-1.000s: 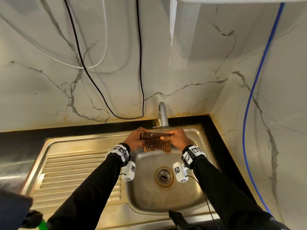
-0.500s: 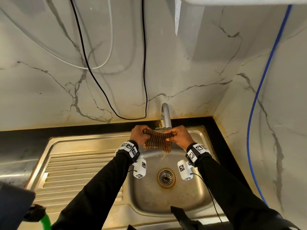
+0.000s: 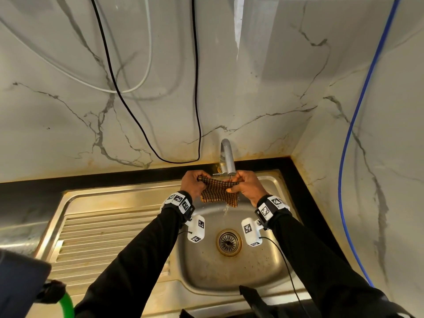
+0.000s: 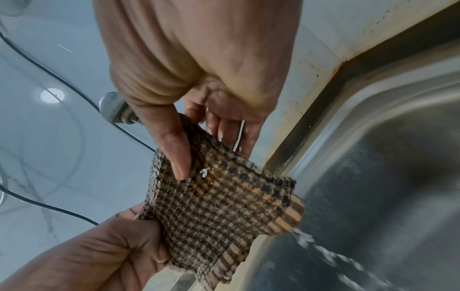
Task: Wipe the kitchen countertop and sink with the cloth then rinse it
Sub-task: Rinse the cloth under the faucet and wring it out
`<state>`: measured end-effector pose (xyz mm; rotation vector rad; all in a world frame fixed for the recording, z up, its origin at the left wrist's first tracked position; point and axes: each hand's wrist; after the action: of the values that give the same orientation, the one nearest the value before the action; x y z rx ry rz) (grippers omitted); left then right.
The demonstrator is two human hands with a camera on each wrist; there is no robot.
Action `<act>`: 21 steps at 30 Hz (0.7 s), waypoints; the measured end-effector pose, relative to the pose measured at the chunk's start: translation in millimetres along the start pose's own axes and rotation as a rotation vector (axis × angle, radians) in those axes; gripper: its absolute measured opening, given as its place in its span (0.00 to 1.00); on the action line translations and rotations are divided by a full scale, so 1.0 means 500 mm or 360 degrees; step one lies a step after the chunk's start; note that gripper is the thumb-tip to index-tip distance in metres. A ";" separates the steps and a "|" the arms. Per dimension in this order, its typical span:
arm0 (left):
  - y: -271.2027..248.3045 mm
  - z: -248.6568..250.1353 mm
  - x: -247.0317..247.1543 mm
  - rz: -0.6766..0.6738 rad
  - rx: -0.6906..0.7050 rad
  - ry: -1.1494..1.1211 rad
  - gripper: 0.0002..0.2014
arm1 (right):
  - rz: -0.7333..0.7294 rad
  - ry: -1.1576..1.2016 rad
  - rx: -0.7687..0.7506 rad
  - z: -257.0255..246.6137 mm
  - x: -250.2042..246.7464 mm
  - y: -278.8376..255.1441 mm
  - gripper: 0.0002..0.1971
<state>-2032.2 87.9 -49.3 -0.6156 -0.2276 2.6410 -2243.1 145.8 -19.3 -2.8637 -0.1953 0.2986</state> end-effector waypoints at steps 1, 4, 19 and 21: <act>0.002 -0.001 0.002 -0.0003 0.0001 -0.0011 0.22 | -0.0034 0.0006 0.0040 -0.002 0.003 0.001 0.12; 0.005 0.002 0.007 -0.0013 -0.0033 -0.0105 0.22 | -0.0110 -0.0027 0.0154 -0.004 0.010 0.010 0.17; 0.032 0.060 0.096 -0.0589 0.0024 -0.0363 0.10 | 0.0341 0.0383 0.0268 0.019 -0.108 -0.051 0.12; 0.036 0.068 0.106 -0.0647 0.0075 -0.0296 0.10 | 0.0297 0.0413 0.0246 0.033 -0.126 -0.059 0.14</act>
<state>-2097.6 92.7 -43.8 -0.2714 -0.3079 2.2991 -2311.1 167.8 -15.3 -2.7347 0.1384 -0.0255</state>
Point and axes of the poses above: each hand's wrist, its own y-axis towards the middle knuckle, its own x-axis out of the palm, z = x × y, and after that the axes turned 11 degrees about -z, right-handed
